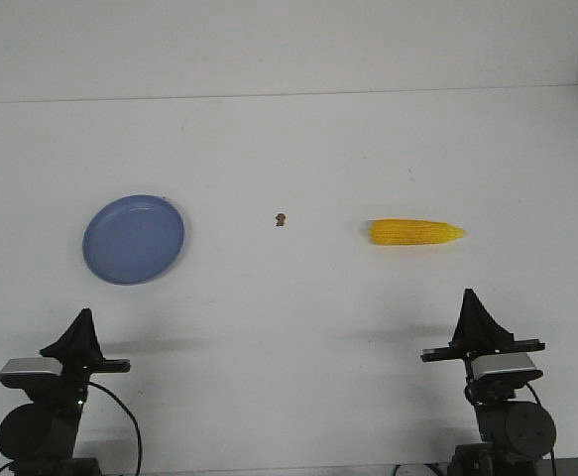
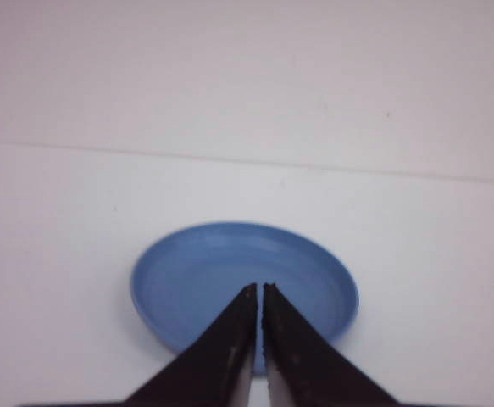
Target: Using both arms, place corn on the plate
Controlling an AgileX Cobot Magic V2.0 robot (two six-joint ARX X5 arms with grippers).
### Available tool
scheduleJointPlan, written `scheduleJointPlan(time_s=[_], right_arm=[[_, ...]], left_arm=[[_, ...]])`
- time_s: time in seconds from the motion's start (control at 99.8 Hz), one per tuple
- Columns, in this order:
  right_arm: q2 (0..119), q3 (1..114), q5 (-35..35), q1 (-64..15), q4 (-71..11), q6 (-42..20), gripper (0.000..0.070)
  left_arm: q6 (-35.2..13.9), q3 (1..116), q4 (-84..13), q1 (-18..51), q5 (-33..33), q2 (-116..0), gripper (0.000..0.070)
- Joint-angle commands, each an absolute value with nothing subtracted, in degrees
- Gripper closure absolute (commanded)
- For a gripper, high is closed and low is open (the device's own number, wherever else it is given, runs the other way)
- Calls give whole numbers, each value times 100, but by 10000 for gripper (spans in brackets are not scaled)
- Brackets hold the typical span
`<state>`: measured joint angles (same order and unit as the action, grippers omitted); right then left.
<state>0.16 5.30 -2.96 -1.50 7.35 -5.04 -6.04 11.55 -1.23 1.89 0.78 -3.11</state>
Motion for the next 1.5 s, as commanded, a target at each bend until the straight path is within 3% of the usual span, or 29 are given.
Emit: scheduleJointPlan(time_s=[0.0, 0.441, 0.631, 1.203, 1.243, 1.273, 1.363, 1.403, 1.433, 1.493], right_arm=[[97, 886, -292, -154, 405, -666, 694], [2093, 3717, -305, -154, -2694, -591, 694], [3188, 4777, -303, -154, -3959, -572, 694], [3828, 5092, -663, -154, -4110, -622, 689], [3830, 5092, -666, -154, -4115, -617, 666], [3830, 5092, -663, -154, -4115, -617, 602], [3830, 5092, -663, -154, -4091, -620, 386], [3830, 5092, -663, -154, -4073, -622, 334], [3830, 5092, -663, -154, -4062, -622, 324], [3828, 5092, -663, -154, -4014, -624, 324]], left_arm=[[-738, 1564, -327, 187, 148, -519, 688], [-733, 4772, -2930, 187, 150, -3118, 688], [-589, 5596, -3887, 187, 150, -3955, 688], [-543, 5806, -4198, 189, 150, -4274, 681], [-554, 5806, -4198, 189, 152, -4272, 657], [-569, 5806, -4198, 189, 152, -4272, 603], [-569, 5808, -4200, 187, 152, -4274, 332], [-567, 5806, -4200, 187, 152, -4272, 225], [-567, 5806, -4200, 187, 152, -4272, 188], [-567, 5808, -4202, 189, 150, -4272, 186]])
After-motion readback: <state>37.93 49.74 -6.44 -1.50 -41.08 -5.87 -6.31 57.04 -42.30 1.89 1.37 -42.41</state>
